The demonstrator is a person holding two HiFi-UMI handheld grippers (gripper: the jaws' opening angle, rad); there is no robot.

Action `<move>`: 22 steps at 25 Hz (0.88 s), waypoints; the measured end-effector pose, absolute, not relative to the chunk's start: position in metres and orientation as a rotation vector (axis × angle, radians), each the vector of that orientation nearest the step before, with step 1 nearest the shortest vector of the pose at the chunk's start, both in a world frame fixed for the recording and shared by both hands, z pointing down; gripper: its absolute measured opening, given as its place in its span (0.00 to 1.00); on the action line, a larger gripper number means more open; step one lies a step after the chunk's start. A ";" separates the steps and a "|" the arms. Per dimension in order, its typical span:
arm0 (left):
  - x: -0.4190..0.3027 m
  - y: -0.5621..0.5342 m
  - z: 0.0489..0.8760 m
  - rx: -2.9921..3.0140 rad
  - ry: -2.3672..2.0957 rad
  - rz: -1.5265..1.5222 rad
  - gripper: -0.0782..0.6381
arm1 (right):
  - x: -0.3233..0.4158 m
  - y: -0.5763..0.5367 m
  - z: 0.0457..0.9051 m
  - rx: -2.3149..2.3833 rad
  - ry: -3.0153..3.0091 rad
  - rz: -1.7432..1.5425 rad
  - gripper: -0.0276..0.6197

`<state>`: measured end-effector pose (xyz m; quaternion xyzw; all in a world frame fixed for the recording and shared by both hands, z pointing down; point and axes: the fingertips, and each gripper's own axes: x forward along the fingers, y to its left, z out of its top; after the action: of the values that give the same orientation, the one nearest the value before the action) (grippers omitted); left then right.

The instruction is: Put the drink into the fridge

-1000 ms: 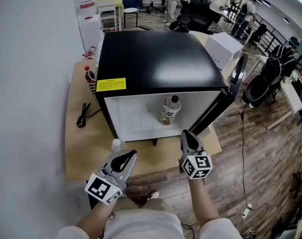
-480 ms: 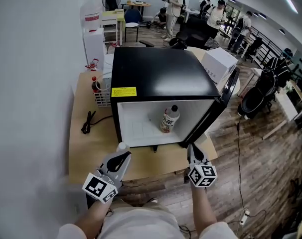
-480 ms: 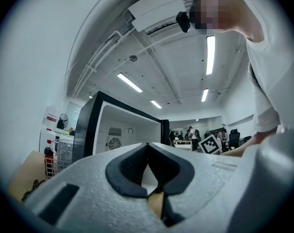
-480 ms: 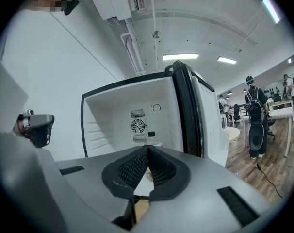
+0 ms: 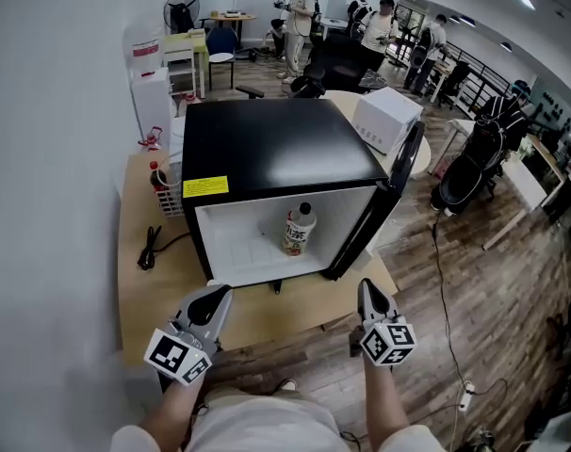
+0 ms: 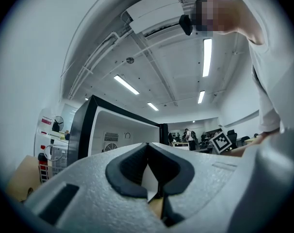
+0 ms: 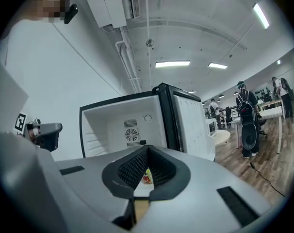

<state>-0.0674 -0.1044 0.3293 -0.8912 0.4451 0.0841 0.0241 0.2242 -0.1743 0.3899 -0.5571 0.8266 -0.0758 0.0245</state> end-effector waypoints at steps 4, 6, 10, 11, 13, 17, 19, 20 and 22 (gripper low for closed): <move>-0.065 -0.113 0.326 -2.752 1.368 0.264 0.13 | 0.245 -0.165 0.374 -1.734 2.497 -0.223 0.05; -0.065 -0.115 0.324 -2.749 1.369 0.269 0.13 | 0.253 -0.160 0.364 -1.739 2.478 -0.206 0.05; -0.072 -0.117 0.320 -2.730 1.395 0.263 0.13 | 0.254 -0.150 0.345 -1.723 2.523 -0.138 0.05; -0.076 -0.117 0.320 -2.725 1.407 0.260 0.13 | 0.252 -0.148 0.339 -1.714 2.538 -0.115 0.05; -0.083 -0.116 0.322 -2.717 1.433 0.254 0.13 | 0.247 -0.143 0.328 -1.696 2.559 -0.064 0.05; -0.100 -0.115 0.322 -2.703 1.483 0.257 0.13 | 0.244 -0.134 0.302 -1.667 2.563 0.023 0.05; -0.106 -0.116 0.321 -2.692 1.502 0.267 0.13 | 0.246 -0.130 0.290 -1.653 2.546 0.036 0.05; -0.110 -0.116 0.319 -2.686 1.510 0.273 0.13 | 0.247 -0.129 0.285 -1.648 2.535 0.036 0.05; -0.115 -0.118 0.318 -2.676 1.525 0.282 0.13 | 0.249 -0.126 0.278 -1.638 2.519 0.033 0.05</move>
<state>-0.1150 -0.1176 0.3176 -0.8650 0.4929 0.0913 0.0245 0.2490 -0.1256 0.2783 -0.5439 0.8363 0.0109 0.0682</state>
